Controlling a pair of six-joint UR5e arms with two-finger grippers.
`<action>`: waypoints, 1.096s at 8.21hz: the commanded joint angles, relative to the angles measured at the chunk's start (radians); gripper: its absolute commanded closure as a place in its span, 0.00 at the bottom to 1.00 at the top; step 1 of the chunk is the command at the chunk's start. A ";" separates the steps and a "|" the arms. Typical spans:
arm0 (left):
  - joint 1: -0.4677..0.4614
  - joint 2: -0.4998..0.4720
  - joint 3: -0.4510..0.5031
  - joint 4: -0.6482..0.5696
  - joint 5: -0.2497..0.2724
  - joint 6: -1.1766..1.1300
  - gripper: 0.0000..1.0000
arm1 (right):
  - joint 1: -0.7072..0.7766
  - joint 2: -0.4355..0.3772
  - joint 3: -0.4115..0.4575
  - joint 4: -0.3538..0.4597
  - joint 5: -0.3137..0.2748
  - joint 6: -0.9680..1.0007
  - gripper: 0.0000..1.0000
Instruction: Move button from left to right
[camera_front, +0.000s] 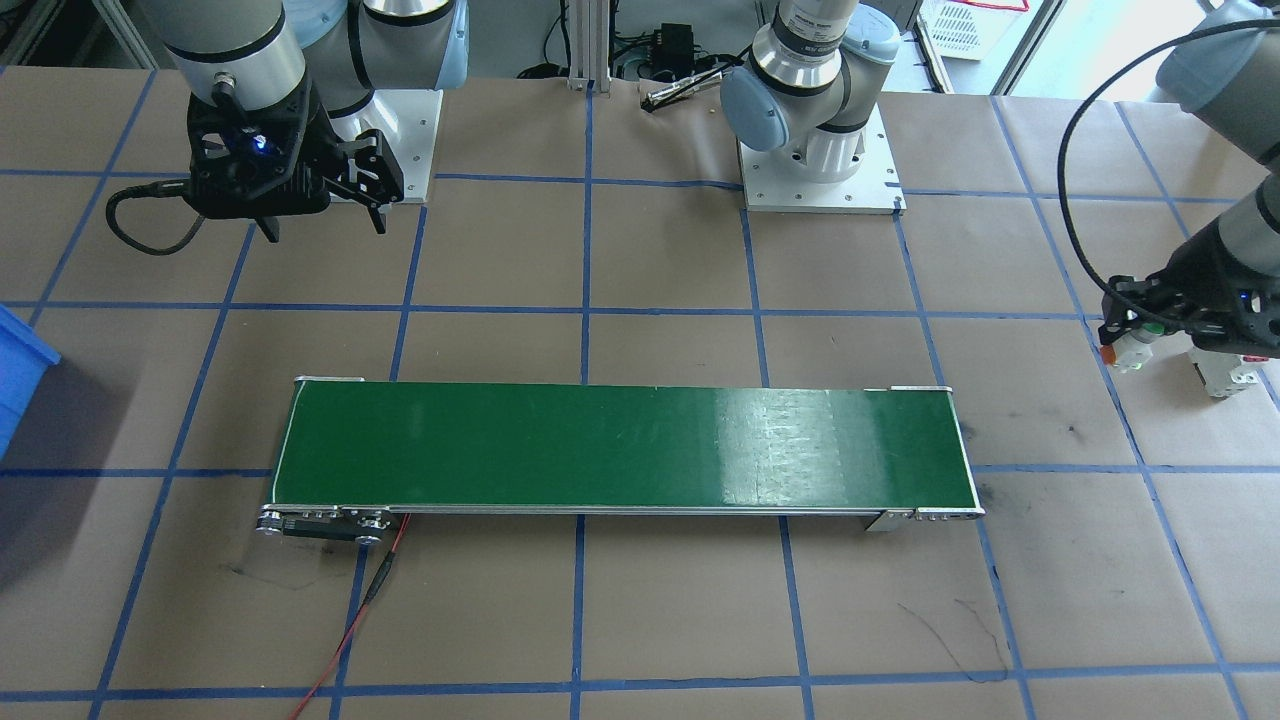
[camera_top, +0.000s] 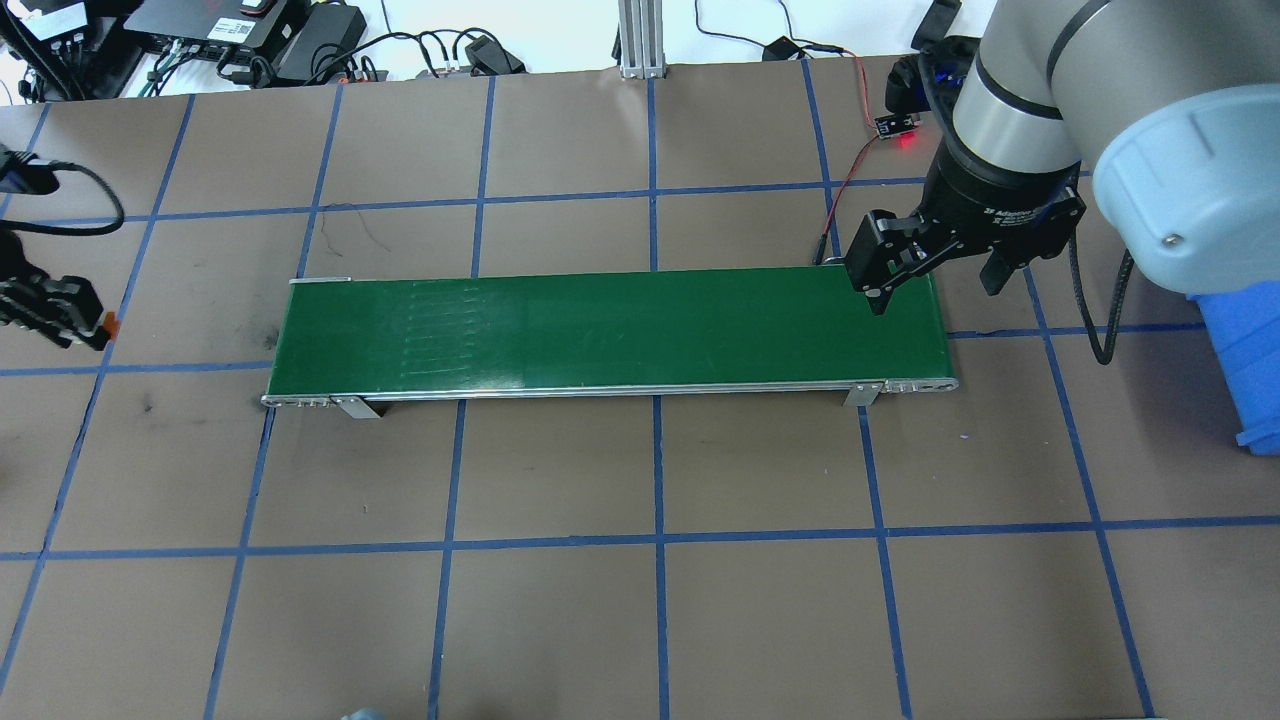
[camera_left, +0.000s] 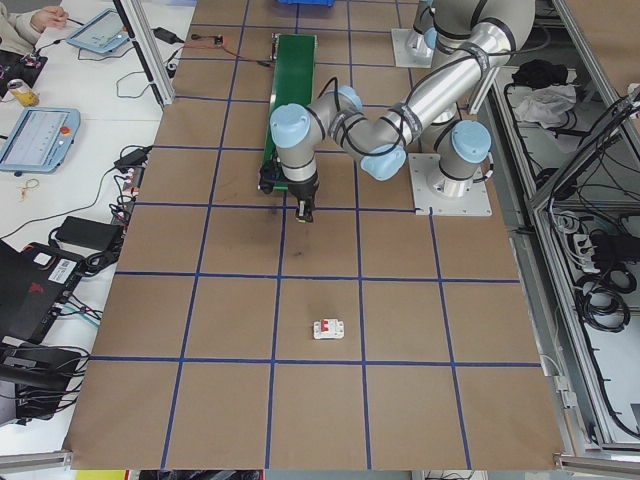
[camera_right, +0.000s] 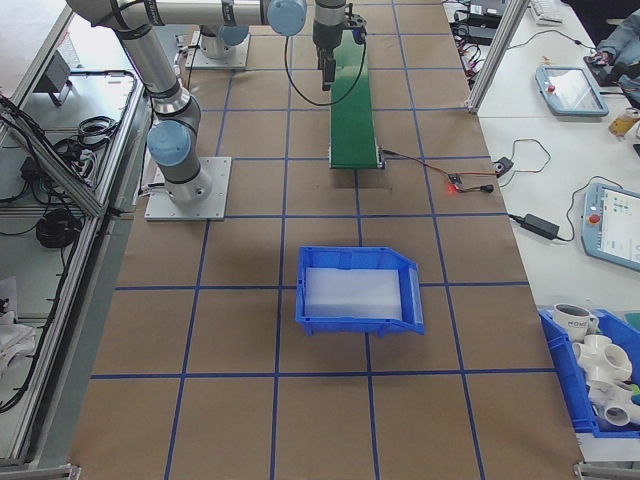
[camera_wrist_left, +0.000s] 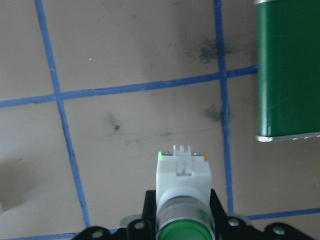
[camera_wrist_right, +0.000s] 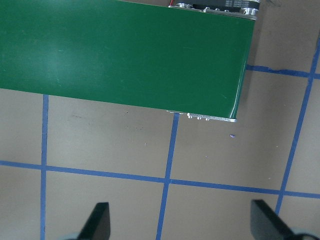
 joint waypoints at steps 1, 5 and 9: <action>-0.187 0.010 -0.007 0.001 -0.021 -0.214 1.00 | 0.000 0.001 0.000 0.000 -0.002 -0.005 0.00; -0.237 -0.068 -0.012 0.010 -0.070 -0.283 1.00 | 0.000 0.001 0.000 0.000 -0.002 -0.005 0.00; -0.249 -0.143 -0.010 0.051 -0.070 -0.341 1.00 | 0.000 0.001 0.000 -0.002 -0.002 -0.004 0.00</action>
